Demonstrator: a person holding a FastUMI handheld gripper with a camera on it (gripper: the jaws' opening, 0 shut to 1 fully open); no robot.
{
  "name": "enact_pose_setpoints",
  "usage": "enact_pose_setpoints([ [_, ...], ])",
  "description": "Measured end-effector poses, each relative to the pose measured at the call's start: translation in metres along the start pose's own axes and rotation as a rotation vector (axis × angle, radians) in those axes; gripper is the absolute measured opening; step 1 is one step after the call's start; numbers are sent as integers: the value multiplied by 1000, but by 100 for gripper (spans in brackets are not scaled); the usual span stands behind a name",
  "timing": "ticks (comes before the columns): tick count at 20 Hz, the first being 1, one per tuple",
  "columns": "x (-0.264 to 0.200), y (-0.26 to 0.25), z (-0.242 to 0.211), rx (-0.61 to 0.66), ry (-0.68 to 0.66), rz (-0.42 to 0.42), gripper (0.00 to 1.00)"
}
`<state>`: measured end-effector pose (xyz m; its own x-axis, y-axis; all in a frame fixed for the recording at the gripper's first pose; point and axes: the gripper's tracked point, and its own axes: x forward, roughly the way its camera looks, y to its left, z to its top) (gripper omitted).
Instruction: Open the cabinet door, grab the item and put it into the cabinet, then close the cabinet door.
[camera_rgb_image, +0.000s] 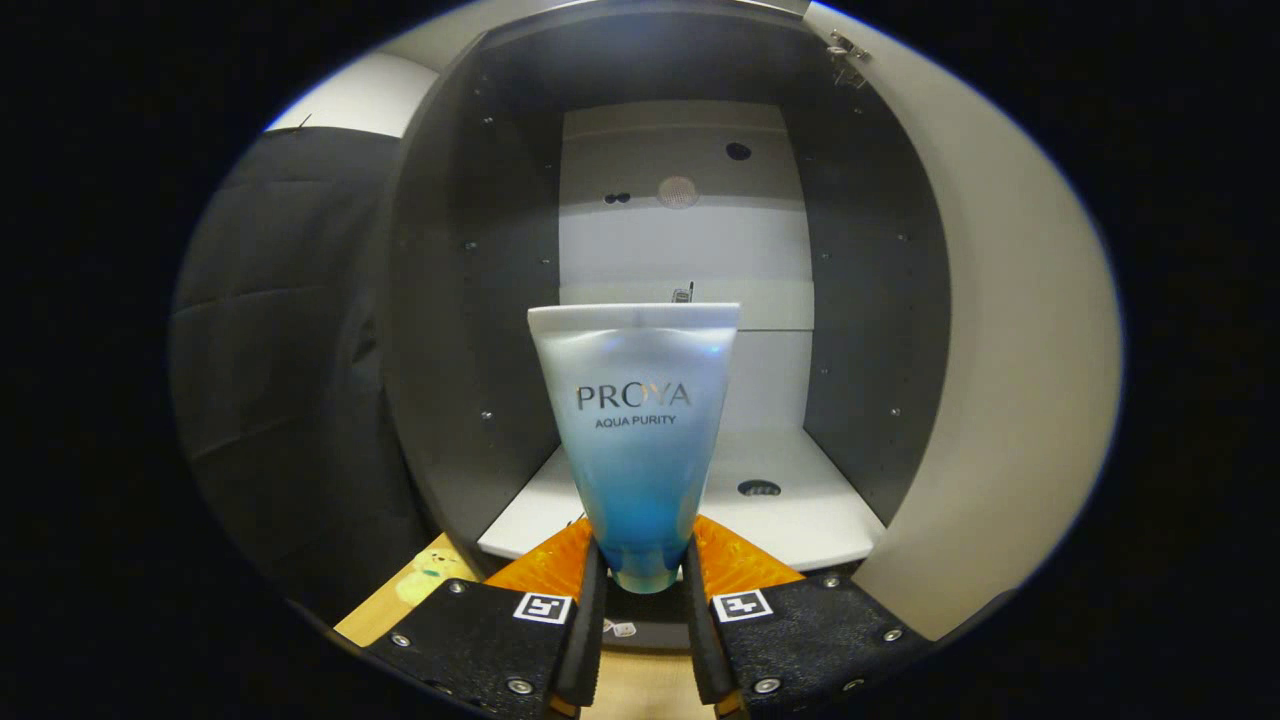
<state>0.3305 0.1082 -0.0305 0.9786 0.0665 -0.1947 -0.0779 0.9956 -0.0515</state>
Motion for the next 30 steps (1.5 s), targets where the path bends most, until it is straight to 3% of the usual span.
enact_pose_setpoints([
  [3,45,-7,3,-41,18,-12,37],
  [9,106,-17,-15,-7,63,-6,37],
  [24,130,-24,-52,1,103,-9,43],
  [28,128,-22,-51,16,80,-6,53],
  [30,125,-19,-48,20,65,5,77],
])
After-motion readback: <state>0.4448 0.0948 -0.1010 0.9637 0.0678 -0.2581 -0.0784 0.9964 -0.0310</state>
